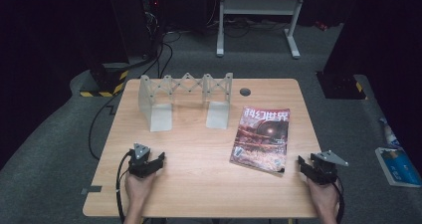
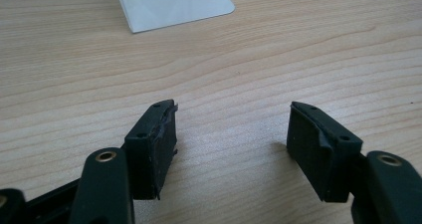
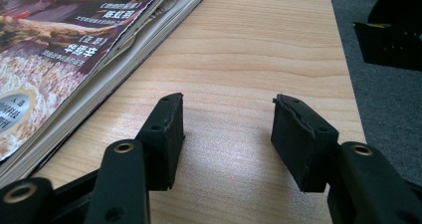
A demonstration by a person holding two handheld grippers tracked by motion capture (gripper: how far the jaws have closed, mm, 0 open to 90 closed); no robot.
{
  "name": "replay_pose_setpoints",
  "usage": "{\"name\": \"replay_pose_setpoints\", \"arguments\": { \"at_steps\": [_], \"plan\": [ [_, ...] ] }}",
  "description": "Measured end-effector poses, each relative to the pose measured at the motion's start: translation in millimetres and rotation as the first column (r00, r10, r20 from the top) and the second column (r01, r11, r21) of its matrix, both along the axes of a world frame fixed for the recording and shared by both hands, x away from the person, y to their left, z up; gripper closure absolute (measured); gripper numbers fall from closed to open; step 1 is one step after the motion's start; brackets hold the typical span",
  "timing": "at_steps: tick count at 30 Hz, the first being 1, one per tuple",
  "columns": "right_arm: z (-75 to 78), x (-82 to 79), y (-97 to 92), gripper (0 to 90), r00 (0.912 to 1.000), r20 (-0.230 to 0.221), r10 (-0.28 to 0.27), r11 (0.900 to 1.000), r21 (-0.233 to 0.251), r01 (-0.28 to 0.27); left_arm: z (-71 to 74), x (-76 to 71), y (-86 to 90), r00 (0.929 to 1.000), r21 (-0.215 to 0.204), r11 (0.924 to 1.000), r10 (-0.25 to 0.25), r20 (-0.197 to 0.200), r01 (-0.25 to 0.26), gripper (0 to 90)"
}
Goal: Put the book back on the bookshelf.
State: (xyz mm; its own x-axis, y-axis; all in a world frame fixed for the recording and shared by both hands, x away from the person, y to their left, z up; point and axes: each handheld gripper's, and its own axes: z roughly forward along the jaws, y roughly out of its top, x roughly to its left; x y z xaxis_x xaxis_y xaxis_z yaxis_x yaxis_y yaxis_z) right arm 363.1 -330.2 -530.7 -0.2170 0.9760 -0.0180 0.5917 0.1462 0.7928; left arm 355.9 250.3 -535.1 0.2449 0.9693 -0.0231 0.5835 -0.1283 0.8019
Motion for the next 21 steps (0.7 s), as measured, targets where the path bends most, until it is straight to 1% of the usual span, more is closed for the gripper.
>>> {"name": "replay_pose_setpoints", "arguments": {
  "at_steps": [5, 8, 14, 18, 19, 21],
  "plan": [
    [0.6, -0.2, 0.1, 46.0, 1.0, -0.007, 0.0, 1.0, -0.002, 0.0, -0.1, 0.2, 0.4, 1.0, -0.01, 0.9999, -0.002, 0.001, 0.002, 36.3],
    [0.8, -0.2, 0.0, 46.3, 1.0, -0.008, 0.0, 1.0, -0.001, 0.0, 0.2, 0.3, 1.4, 0.9999, -0.023, 0.9997, -0.009, -0.004, 0.009, 36.2],
    [1.0, -0.3, -0.2, 46.4, 1.0, -0.009, 0.0, 1.0, 0.001, 0.0, -0.1, 0.3, 1.4, 0.9999, -0.034, 0.9994, -0.01, -0.001, 0.01, 35.8],
    [1.5, -0.2, -1.0, 46.8, 0.9999, -0.015, -0.007, 0.9998, 0.019, 0.007, 0.0, 0.1, 1.7, 0.9998, -0.033, 0.9993, -0.018, -0.002, 0.018, 35.7],
    [2.1, -0.4, -2.2, 48.3, 0.9997, -0.021, -0.01, 0.9995, 0.03, 0.01, 0.0, 0.0, 1.9, 0.9998, -0.037, 0.9991, -0.018, -0.003, 0.018, 35.8],
    [2.5, -0.5, -3.0, 49.4, 0.9997, -0.021, -0.014, 0.9993, 0.036, 0.015, 0.0, 0.0, 2.0, 0.9998, -0.041, 0.999, -0.017, -0.003, 0.017, 35.8]
  ]
}}
